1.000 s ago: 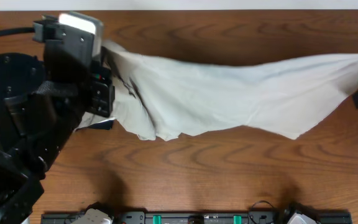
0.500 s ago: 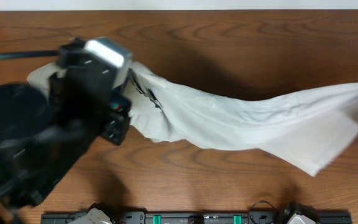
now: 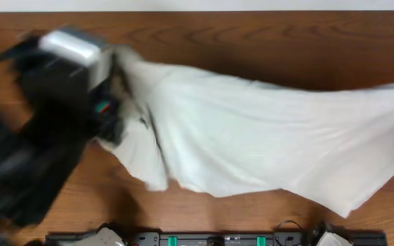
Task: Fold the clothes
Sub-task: 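Swing the shirt down and release it flat onto the table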
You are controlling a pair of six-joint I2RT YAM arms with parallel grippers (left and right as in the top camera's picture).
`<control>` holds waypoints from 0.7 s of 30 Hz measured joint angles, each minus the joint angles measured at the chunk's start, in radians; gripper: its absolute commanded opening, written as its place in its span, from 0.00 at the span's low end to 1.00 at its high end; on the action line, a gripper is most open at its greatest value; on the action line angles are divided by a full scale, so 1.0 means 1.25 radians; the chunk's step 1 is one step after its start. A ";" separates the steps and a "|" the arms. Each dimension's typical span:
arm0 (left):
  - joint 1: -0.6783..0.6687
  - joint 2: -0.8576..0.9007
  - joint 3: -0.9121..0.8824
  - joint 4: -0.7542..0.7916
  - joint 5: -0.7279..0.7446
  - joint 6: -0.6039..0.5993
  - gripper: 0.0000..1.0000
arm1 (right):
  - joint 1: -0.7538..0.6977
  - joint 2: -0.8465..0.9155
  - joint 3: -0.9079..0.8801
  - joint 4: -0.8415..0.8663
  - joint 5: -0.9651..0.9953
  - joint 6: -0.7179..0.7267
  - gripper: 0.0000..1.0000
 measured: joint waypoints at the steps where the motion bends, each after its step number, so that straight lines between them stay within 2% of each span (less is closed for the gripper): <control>1: 0.006 0.030 0.000 0.010 -0.002 0.007 0.06 | 0.000 0.031 0.000 0.014 -0.009 0.001 0.01; 5: 0.053 0.179 -0.001 0.093 -0.006 0.044 0.06 | 0.000 0.152 0.000 0.108 -0.075 0.001 0.01; 8: 0.094 0.307 -0.008 0.220 -0.006 0.087 0.06 | 0.000 0.250 -0.002 0.220 -0.142 -0.001 0.01; 10: 0.117 0.381 -0.017 0.353 -0.005 0.125 0.06 | -0.001 0.319 -0.002 0.318 -0.196 0.003 0.01; 13: 0.128 0.428 -0.018 0.457 -0.005 0.170 0.07 | -0.013 0.379 0.003 0.394 -0.266 0.019 0.01; 17: 0.104 0.423 0.064 0.467 -0.005 0.239 0.08 | -0.070 0.394 0.045 0.391 -0.317 0.036 0.01; 21: 0.077 0.356 0.143 0.332 -0.005 0.270 0.07 | -0.152 0.364 0.108 0.336 -0.335 0.031 0.01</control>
